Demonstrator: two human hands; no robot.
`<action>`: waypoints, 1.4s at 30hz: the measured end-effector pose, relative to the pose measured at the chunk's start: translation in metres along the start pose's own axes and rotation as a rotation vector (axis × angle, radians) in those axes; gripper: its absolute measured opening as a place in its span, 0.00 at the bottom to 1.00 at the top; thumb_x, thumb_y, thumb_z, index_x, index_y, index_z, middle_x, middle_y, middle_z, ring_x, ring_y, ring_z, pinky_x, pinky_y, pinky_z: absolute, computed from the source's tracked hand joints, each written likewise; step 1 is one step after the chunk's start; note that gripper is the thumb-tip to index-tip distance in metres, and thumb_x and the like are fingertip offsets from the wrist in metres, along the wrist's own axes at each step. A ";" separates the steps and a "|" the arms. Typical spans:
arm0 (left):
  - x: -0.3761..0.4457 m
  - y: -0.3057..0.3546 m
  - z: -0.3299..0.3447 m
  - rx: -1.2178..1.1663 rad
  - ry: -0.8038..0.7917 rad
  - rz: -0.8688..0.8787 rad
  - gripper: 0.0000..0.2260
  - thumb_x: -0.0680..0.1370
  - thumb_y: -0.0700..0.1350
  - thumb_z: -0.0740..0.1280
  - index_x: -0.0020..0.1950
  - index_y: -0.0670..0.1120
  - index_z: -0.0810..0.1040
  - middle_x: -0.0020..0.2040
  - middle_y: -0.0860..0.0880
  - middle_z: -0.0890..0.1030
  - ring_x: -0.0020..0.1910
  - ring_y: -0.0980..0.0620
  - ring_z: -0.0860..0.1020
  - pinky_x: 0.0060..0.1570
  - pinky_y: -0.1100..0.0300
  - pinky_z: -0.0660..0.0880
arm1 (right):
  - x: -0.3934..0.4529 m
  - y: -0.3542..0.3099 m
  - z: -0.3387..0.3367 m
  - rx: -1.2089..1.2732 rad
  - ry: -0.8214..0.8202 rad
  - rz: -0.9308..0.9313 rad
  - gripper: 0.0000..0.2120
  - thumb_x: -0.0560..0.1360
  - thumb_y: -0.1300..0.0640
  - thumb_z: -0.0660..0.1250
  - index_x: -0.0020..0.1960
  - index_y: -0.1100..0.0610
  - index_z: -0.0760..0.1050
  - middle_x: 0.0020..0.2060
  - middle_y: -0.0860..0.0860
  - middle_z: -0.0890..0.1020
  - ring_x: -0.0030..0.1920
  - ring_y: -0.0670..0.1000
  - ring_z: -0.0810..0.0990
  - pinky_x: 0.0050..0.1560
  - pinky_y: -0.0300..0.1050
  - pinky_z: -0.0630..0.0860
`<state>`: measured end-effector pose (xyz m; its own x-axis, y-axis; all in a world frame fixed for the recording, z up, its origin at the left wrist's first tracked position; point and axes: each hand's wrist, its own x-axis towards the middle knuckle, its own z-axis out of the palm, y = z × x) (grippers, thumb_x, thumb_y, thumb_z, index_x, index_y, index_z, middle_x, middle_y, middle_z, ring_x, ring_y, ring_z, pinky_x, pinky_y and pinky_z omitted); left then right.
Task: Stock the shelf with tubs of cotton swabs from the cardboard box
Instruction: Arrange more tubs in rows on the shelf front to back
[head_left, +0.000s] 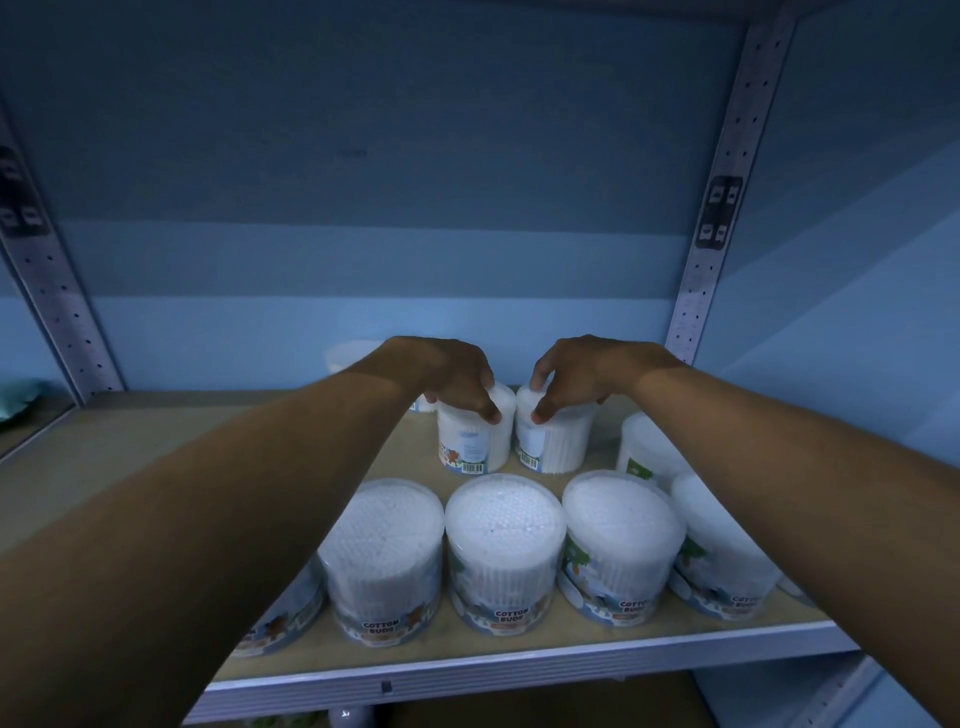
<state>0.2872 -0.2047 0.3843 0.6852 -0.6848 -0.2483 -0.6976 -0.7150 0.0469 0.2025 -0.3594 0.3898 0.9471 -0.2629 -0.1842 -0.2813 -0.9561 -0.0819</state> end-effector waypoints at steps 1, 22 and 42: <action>0.001 -0.001 0.000 0.006 0.006 -0.009 0.31 0.74 0.63 0.69 0.73 0.50 0.71 0.69 0.49 0.75 0.62 0.44 0.78 0.62 0.53 0.75 | 0.000 0.000 -0.001 0.002 -0.014 -0.017 0.24 0.70 0.45 0.77 0.64 0.46 0.78 0.65 0.48 0.74 0.60 0.54 0.76 0.58 0.50 0.80; -0.004 -0.016 0.001 -0.012 -0.031 0.006 0.39 0.69 0.63 0.74 0.76 0.54 0.64 0.73 0.51 0.69 0.67 0.47 0.74 0.67 0.54 0.69 | -0.003 -0.005 -0.001 -0.016 0.005 0.003 0.28 0.68 0.36 0.75 0.63 0.47 0.76 0.63 0.49 0.75 0.57 0.54 0.77 0.51 0.52 0.83; 0.003 -0.007 0.005 -0.039 0.074 -0.048 0.43 0.68 0.70 0.70 0.76 0.50 0.63 0.73 0.49 0.70 0.68 0.45 0.73 0.64 0.52 0.72 | -0.002 0.004 -0.010 -0.020 -0.002 -0.055 0.25 0.69 0.41 0.76 0.63 0.43 0.75 0.63 0.47 0.74 0.58 0.53 0.77 0.57 0.49 0.79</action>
<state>0.2928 -0.2010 0.3789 0.7321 -0.6573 -0.1789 -0.6560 -0.7511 0.0747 0.2012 -0.3643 0.3991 0.9607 -0.2093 -0.1822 -0.2253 -0.9716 -0.0723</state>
